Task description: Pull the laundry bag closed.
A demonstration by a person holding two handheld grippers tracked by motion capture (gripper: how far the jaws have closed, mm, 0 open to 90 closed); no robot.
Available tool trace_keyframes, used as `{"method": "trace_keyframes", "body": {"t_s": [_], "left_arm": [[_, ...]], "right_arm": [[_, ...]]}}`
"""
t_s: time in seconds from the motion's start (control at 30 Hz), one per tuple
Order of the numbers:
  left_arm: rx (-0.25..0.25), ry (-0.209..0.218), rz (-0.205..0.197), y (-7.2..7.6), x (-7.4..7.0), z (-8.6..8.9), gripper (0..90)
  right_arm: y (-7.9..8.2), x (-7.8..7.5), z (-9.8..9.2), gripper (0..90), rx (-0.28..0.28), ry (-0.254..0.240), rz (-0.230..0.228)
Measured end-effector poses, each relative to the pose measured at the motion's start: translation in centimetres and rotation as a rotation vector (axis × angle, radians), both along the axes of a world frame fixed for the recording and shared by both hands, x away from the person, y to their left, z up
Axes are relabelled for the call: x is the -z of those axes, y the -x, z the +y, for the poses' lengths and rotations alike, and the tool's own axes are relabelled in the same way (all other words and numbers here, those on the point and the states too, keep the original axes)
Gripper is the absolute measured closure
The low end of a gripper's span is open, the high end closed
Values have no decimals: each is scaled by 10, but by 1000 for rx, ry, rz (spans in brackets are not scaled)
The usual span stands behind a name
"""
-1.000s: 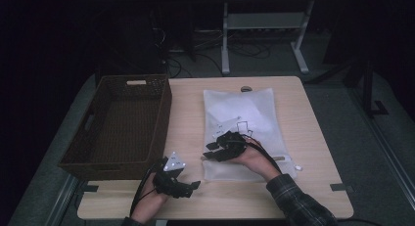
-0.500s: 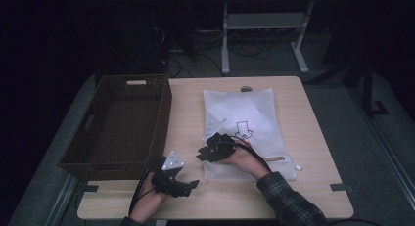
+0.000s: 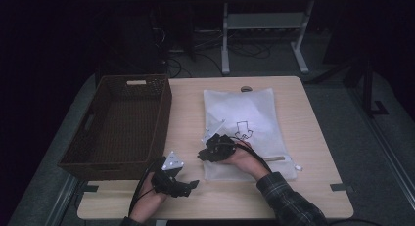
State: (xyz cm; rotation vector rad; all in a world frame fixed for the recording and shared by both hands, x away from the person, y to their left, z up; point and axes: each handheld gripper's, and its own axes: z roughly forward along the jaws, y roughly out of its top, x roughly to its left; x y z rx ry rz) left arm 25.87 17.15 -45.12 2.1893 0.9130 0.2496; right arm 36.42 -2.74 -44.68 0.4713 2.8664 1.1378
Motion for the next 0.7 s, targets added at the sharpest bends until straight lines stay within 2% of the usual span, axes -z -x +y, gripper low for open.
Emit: {"method": "trace_keyframes", "body": {"t_s": [0.17,0.37,0.43,0.53,0.7], "left_arm": [[0,-2,0,0,0,0,185],[2,0,1,0,0,0,185],[2,3,1,0,0,0,185],[2,5,2,0,0,0,185],[6,6,7,0,0,0,185]], "right_arm": [[1,-7,-10,794,12,-20,-5],[4,-8,-23,781,19,-22,4],[5,-7,-28,727,22,-14,7],[3,-10,-37,654,30,-40,44],[2,-12,-52,593,37,-14,28]]}}
